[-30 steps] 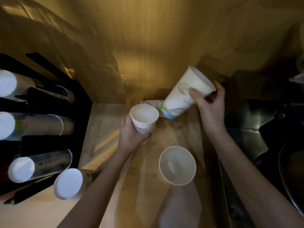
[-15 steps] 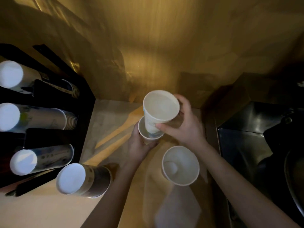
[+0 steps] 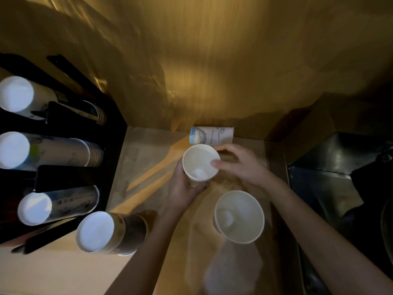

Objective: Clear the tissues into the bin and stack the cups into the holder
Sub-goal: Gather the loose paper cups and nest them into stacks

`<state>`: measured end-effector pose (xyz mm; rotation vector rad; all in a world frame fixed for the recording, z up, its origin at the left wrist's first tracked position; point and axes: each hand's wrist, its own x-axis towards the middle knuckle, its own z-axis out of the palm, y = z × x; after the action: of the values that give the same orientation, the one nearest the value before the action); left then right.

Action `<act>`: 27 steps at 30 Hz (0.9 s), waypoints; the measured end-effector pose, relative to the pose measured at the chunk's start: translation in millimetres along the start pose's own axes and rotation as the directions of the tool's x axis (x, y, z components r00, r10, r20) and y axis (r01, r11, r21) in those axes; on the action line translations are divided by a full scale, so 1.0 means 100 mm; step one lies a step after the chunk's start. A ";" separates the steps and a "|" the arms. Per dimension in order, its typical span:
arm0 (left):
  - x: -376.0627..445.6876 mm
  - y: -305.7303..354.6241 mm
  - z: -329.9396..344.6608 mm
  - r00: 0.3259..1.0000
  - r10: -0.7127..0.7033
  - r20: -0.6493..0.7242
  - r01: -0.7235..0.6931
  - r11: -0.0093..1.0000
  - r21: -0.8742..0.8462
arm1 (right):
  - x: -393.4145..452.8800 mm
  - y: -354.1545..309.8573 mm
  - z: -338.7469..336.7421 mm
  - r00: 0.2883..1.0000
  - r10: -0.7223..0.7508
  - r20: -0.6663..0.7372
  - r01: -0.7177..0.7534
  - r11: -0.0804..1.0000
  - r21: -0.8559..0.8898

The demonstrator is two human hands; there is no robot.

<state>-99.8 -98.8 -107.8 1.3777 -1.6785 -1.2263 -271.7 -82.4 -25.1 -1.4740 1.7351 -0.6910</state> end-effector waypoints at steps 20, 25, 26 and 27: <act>-0.01 0.06 0.00 1.000 -0.015 -0.009 0.016 0.994 0.105 | 0.80 0.35 0.20 0.750 0.610 0.256 -0.270 -0.070 0.960; -0.01 0.04 0.00 1.000 -0.013 -0.014 0.014 0.996 0.090 | 0.79 0.46 0.27 0.753 0.641 0.148 -0.173 -0.024 0.985; -0.01 0.04 0.00 1.000 -0.011 -0.015 0.012 0.996 0.091 | 0.76 0.46 0.27 0.750 0.649 0.127 -0.167 -0.001 0.986; -0.01 0.05 0.00 1.000 -0.011 -0.015 0.012 0.995 0.094 | 0.71 0.45 0.24 0.753 0.651 0.099 -0.158 0.032 0.987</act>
<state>-100.9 -97.7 -103.3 1.4507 -1.7399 -1.1537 -282.4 -142.1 -88.7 0.2065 1.2664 -1.4506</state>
